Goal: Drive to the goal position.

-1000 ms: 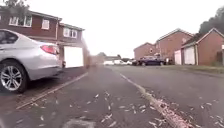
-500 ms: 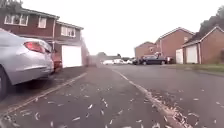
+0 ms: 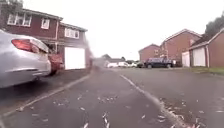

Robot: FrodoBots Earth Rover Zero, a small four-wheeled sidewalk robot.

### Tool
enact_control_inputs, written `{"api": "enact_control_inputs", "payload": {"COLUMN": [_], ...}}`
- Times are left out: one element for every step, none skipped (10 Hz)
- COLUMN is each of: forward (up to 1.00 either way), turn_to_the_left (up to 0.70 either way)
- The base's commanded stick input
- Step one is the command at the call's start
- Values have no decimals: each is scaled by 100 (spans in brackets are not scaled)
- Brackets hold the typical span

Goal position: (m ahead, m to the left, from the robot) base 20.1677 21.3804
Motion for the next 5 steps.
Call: {"api": "enact_control_inputs", "payload": {"forward": [100,100,100,100,100], "turn_to_the_left": [0,0,0,0,0]}}
